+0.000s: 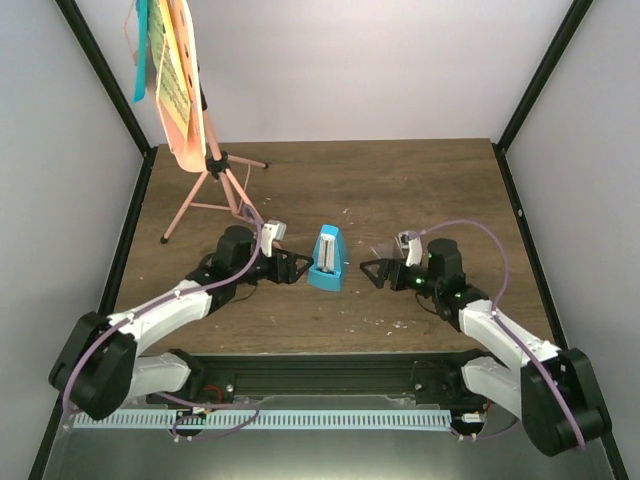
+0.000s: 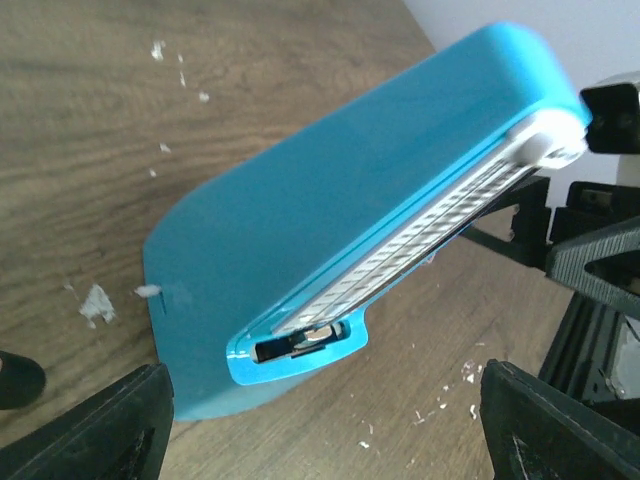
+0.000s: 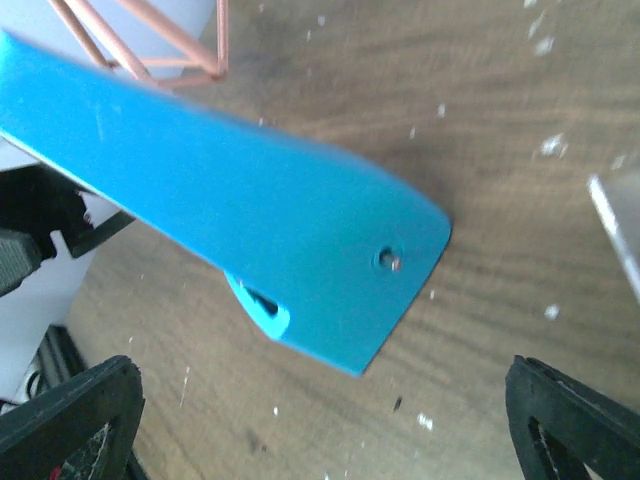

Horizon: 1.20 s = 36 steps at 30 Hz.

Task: Pack up the instrument practice props

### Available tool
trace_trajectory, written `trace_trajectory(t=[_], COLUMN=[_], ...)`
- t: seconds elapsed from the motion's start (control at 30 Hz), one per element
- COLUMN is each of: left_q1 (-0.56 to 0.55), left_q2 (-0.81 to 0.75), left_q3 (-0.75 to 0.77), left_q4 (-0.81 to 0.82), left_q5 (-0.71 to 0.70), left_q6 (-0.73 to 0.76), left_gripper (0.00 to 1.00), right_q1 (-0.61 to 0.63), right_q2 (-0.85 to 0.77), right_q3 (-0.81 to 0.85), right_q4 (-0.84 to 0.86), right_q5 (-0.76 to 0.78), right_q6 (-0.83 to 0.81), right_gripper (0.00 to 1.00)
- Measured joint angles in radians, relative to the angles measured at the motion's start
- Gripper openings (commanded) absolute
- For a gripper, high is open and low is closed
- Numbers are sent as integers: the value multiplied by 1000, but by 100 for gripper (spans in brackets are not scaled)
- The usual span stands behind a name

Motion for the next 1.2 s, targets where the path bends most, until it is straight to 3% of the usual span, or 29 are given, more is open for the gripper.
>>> trace_trajectory(t=[0.3, 0.77, 1.2], left_q1=[24, 27, 29], left_q2=[169, 317, 357], left_q3=[2, 61, 63], left_q4=[84, 103, 114], left_q5=[63, 100, 134], left_q6=[-35, -8, -7], left_gripper=[65, 46, 42], right_q1=[0, 0, 0], right_q2=[117, 212, 169], right_q3=[-37, -34, -34], right_q4=[63, 111, 99], right_q5=[-145, -195, -153], right_q6=[36, 51, 56], right_gripper=[99, 98, 98])
